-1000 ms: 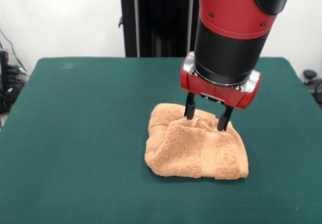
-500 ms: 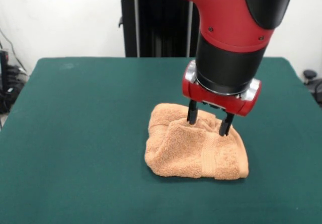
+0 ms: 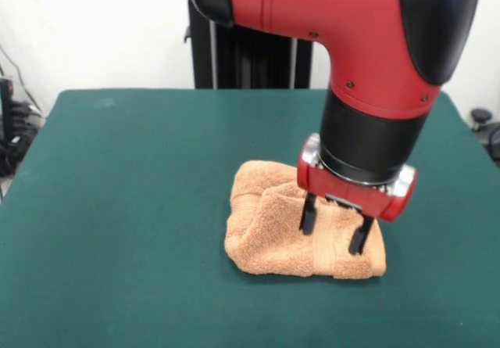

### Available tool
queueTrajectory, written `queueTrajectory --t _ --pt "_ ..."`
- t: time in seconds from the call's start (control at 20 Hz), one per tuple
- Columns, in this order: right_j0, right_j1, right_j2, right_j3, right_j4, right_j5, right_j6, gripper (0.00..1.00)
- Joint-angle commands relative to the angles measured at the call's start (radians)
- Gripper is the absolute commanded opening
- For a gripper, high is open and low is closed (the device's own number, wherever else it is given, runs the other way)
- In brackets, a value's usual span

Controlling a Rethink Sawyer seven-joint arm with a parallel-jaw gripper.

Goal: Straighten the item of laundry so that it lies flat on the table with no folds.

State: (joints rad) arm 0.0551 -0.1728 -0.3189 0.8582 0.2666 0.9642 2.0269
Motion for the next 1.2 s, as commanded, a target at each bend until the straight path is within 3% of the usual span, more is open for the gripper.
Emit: queueTrajectory --t 0.05,0.3,0.7,1.2 --pt "0.036 0.009 0.002 0.114 -0.003 -0.108 0.311 1.00" --pt "0.015 -0.002 0.016 0.101 0.004 -0.017 0.277 1.00" --pt "0.008 -0.019 0.013 0.101 0.002 0.001 0.256 1.00" --pt "-0.001 -0.095 0.023 0.188 -0.015 0.058 0.175 1.00"
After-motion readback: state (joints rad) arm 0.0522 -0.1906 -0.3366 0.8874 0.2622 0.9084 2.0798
